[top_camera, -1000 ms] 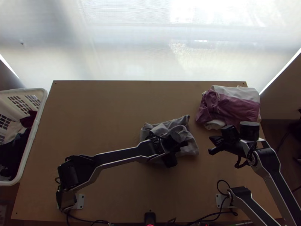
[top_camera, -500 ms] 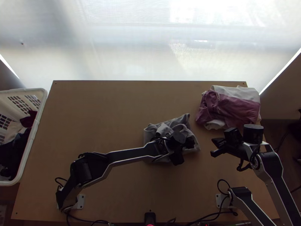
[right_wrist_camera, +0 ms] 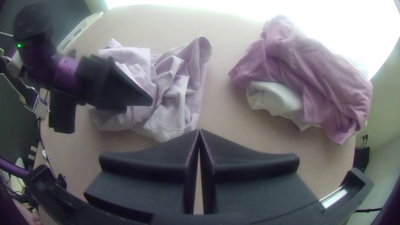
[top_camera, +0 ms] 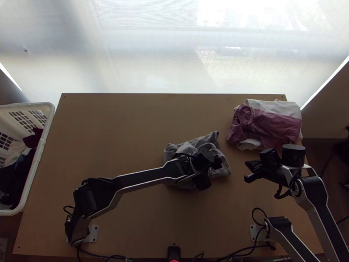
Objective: Fold the t-shirt
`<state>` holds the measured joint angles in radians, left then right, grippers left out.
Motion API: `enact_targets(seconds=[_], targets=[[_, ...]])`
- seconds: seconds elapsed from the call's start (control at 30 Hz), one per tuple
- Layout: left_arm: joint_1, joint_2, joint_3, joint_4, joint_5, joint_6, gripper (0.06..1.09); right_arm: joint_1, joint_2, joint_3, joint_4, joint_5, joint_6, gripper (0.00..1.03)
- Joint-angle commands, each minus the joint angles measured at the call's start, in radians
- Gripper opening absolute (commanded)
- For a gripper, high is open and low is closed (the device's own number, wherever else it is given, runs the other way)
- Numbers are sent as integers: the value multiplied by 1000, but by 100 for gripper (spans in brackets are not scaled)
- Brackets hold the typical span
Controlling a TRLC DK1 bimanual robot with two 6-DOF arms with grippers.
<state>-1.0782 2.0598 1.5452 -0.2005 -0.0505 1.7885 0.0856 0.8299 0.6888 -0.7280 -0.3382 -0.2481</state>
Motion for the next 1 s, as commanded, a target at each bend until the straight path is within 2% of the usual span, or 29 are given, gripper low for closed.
enact_targets(seconds=[0.0,0.23,0.37,0.53,0.7,0.77,0.87,0.97], targets=[[1,16,181,-278,38,-167,104,-1,2,-5,-1,-5,-6,3],[9,34,345,-496,49,-258,104,-7,-5,-5,-1,-15,-10,3],[18,10,400,-613,49,-380,104,-6,0,-2,-1,-19,-14,3],[17,-38,446,-721,47,-623,104,-3,21,2,7,-27,-28,3],[70,-40,578,-895,47,-968,104,0,52,15,21,-28,-45,3],[116,-47,599,-936,47,-1127,103,9,69,18,33,-28,-48,3],[173,-84,576,-961,49,-1299,102,72,101,28,61,-28,-39,3],[207,-155,521,-919,49,-1434,84,172,141,48,84,-27,-14,3]])
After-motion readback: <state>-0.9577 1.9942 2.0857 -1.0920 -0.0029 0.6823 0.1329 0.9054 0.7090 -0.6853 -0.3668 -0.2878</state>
